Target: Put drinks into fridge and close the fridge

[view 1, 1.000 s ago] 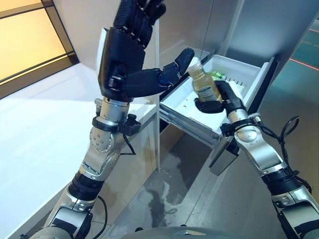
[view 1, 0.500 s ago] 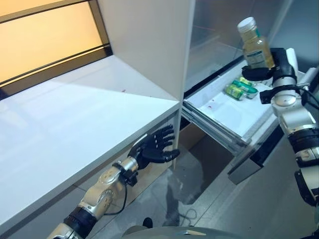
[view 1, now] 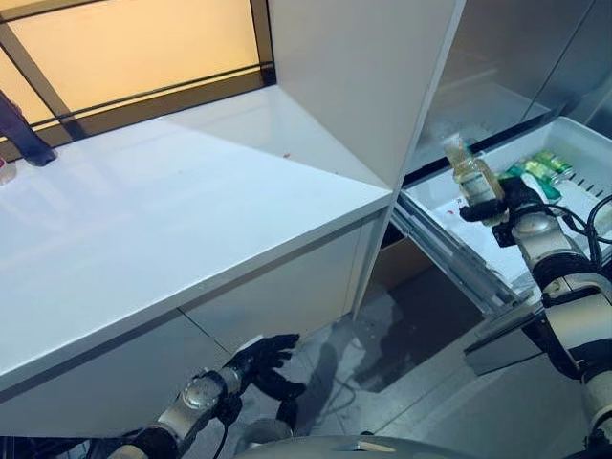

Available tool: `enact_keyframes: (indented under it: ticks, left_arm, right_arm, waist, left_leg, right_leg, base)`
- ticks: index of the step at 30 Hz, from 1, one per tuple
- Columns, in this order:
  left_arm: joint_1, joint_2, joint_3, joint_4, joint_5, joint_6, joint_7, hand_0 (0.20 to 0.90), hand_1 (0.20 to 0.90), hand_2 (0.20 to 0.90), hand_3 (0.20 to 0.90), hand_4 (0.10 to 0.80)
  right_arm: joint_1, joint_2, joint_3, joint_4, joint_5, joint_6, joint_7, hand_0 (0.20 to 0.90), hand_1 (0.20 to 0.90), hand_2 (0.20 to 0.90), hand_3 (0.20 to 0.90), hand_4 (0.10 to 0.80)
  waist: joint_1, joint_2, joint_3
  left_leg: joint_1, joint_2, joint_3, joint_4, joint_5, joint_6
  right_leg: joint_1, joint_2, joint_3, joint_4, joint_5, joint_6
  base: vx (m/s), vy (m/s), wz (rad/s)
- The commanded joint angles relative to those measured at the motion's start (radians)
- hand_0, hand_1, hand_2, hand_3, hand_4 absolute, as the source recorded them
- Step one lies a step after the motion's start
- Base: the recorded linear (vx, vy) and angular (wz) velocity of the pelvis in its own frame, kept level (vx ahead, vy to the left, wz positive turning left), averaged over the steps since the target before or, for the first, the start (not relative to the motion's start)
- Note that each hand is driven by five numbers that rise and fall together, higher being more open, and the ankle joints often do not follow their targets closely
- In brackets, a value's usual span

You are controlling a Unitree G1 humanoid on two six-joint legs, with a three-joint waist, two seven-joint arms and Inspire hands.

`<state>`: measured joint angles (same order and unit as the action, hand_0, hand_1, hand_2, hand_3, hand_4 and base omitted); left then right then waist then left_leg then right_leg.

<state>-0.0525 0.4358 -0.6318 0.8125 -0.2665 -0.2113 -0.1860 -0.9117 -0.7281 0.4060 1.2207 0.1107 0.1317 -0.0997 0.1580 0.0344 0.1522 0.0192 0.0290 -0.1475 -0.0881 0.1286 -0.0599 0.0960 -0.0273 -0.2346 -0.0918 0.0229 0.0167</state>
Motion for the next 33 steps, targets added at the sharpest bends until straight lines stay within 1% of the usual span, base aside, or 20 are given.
enact_keyframes:
  ticks: [1, 4, 5, 9, 12, 14, 15, 20, 21, 23, 25, 30, 33]
  left_arm:
    - [-0.094, -0.008, 0.030, 0.038, 0.045, -0.134, 0.085, 0.900, 0.900, 0.900, 0.900, 0.800]
    - [-0.104, -0.029, 0.069, 0.102, 0.030, -0.145, 0.143, 0.900, 0.900, 0.900, 0.900, 0.800]
    - [-0.098, -0.041, 0.095, 0.122, 0.024, -0.148, 0.167, 0.900, 0.900, 0.900, 0.900, 0.800]
    - [-0.075, -0.054, 0.131, 0.147, 0.027, -0.152, 0.187, 0.900, 0.900, 0.900, 0.900, 0.800]
    - [-0.056, -0.059, 0.149, 0.157, 0.048, -0.154, 0.185, 0.900, 0.900, 0.900, 0.900, 0.800]
    - [-0.048, -0.053, 0.152, 0.141, 0.069, -0.149, 0.177, 0.900, 0.900, 0.900, 0.900, 0.800]
    - [-0.048, -0.053, 0.152, 0.141, 0.069, -0.149, 0.177, 0.900, 0.900, 0.900, 0.900, 0.800]
    - [-0.054, -0.036, 0.149, 0.100, 0.076, -0.139, 0.167, 0.900, 0.900, 0.900, 0.900, 0.800]
    - [-0.059, -0.030, 0.149, 0.088, 0.079, -0.132, 0.161, 0.900, 0.900, 0.900, 0.900, 0.800]
    - [-0.058, -0.025, 0.146, 0.080, 0.086, -0.132, 0.158, 0.900, 0.900, 0.900, 0.900, 0.800]
    - [-0.059, -0.020, 0.145, 0.069, 0.092, -0.125, 0.154, 0.900, 0.900, 0.900, 0.900, 0.800]
    - [-0.063, -0.008, 0.140, 0.068, 0.103, -0.106, 0.150, 0.900, 0.900, 0.900, 0.900, 0.800]
    - [-0.060, -0.003, 0.146, 0.074, 0.110, -0.101, 0.147, 0.900, 0.900, 0.900, 0.900, 0.800]
  right_arm:
    - [-0.189, -0.095, 0.023, -0.070, -0.025, -0.086, -0.133, 0.300, 0.300, 0.300, 0.200, 0.100]
    - [-0.199, -0.106, 0.032, -0.068, -0.005, -0.079, -0.157, 0.300, 0.300, 0.300, 0.200, 0.100]
    - [-0.195, -0.116, 0.033, -0.069, 0.004, -0.086, -0.165, 0.300, 0.300, 0.300, 0.200, 0.100]
    - [-0.180, -0.130, 0.030, -0.086, 0.008, -0.075, -0.164, 0.300, 0.300, 0.300, 0.200, 0.100]
    - [-0.159, -0.147, 0.022, -0.092, -0.014, -0.072, -0.133, 0.300, 0.300, 0.300, 0.200, 0.100]
    - [-0.148, -0.157, 0.032, -0.107, -0.043, -0.059, -0.042, 0.300, 0.300, 0.300, 0.200, 0.100]
    - [-0.148, -0.157, 0.032, -0.107, -0.043, -0.059, -0.042, 0.300, 0.300, 0.300, 0.200, 0.100]
    - [-0.128, -0.192, 0.093, -0.121, -0.166, -0.034, 0.130, 0.300, 0.300, 0.300, 0.200, 0.100]
    - [-0.126, -0.201, 0.113, -0.120, -0.197, -0.011, 0.167, 0.900, 0.900, 0.900, 0.900, 0.800]
    - [-0.129, -0.212, 0.135, -0.107, -0.241, -0.008, 0.206, 0.900, 0.900, 0.900, 0.900, 0.800]
    - [-0.140, -0.220, 0.159, -0.102, -0.260, -0.008, 0.214, 0.900, 0.900, 0.900, 0.900, 0.800]
    - [-0.175, -0.220, 0.179, -0.105, -0.273, 0.039, 0.258, 0.900, 0.900, 0.900, 0.900, 0.800]
    - [-0.196, -0.228, 0.183, -0.122, -0.230, 0.058, 0.270, 0.900, 0.900, 0.900, 0.900, 0.800]
  waist:
    - [-0.013, -0.043, 0.006]
    - [-0.026, -0.027, 0.064]
    - [-0.032, -0.018, 0.091]
    - [-0.039, -0.006, 0.119]
    - [-0.043, 0.002, 0.132]
    - [-0.045, 0.006, 0.139]
    - [-0.045, 0.006, 0.139]
    - [-0.052, 0.006, 0.152]
    - [-0.053, 0.004, 0.157]
    - [-0.052, 0.001, 0.160]
    - [-0.050, -0.002, 0.161]
    - [-0.045, -0.012, 0.156]
    - [-0.045, -0.018, 0.153]
  left_leg:
    - [-0.007, -0.061, 0.042, 0.004, -0.075, 0.068]
    - [-0.046, -0.059, 0.046, 0.005, -0.065, 0.070]
    - [-0.063, -0.059, 0.048, 0.007, -0.061, 0.070]
    - [-0.081, -0.057, 0.052, 0.012, -0.058, 0.067]
    - [-0.087, -0.057, 0.055, 0.019, -0.059, 0.062]
    - [-0.092, -0.059, 0.057, 0.026, -0.059, 0.058]
    - [-0.092, -0.059, 0.057, 0.026, -0.059, 0.058]
    - [-0.102, -0.059, 0.063, 0.037, -0.061, 0.054]
    - [-0.103, -0.058, 0.065, 0.041, -0.062, 0.053]
    - [-0.102, -0.057, 0.066, 0.042, -0.063, 0.052]
    - [-0.100, -0.055, 0.067, 0.041, -0.062, 0.049]
    - [-0.093, -0.053, 0.064, 0.039, -0.063, 0.048]
    - [-0.086, -0.052, 0.064, 0.040, -0.064, 0.047]
  right_leg:
    - [-0.060, 0.006, 0.075, 0.070, -0.007, 0.006]
    - [-0.106, 0.010, 0.093, 0.074, 0.002, 0.002]
    - [-0.127, 0.011, 0.100, 0.080, 0.005, -0.001]
    - [-0.149, 0.013, 0.107, 0.089, 0.006, -0.005]
    - [-0.155, 0.012, 0.107, 0.094, 0.003, -0.008]
    - [-0.157, 0.009, 0.105, 0.098, 0.001, -0.011]
    - [-0.157, 0.009, 0.105, 0.098, 0.001, -0.011]
    - [-0.168, 0.009, 0.103, 0.109, -0.004, -0.015]
    - [-0.168, 0.010, 0.102, 0.111, -0.005, -0.016]
    - [-0.167, 0.010, 0.101, 0.114, -0.006, -0.017]
    - [-0.165, 0.011, 0.098, 0.114, -0.007, -0.017]
    - [-0.160, 0.015, 0.097, 0.118, -0.012, -0.017]
    - [-0.154, 0.017, 0.098, 0.122, -0.015, -0.019]
  base:
    - [-0.226, -0.069, -0.05]
    - [-0.217, -0.082, -0.05]
    - [-0.137, -0.057, -0.06]
    - [-0.052, -0.052, -0.10]
    - [0.010, -0.053, -0.05]
    - [0.012, -0.040, -0.02]
    - [0.000, 0.000, 0.00]
    - [-0.007, -0.034, -0.02]
    - [-0.008, -0.056, -0.01]
    - [-0.006, -0.045, 0.00]
    - [-0.001, -0.033, 0.00]
    - [0.000, -0.013, 0.01]
    - [0.000, 0.000, 0.00]
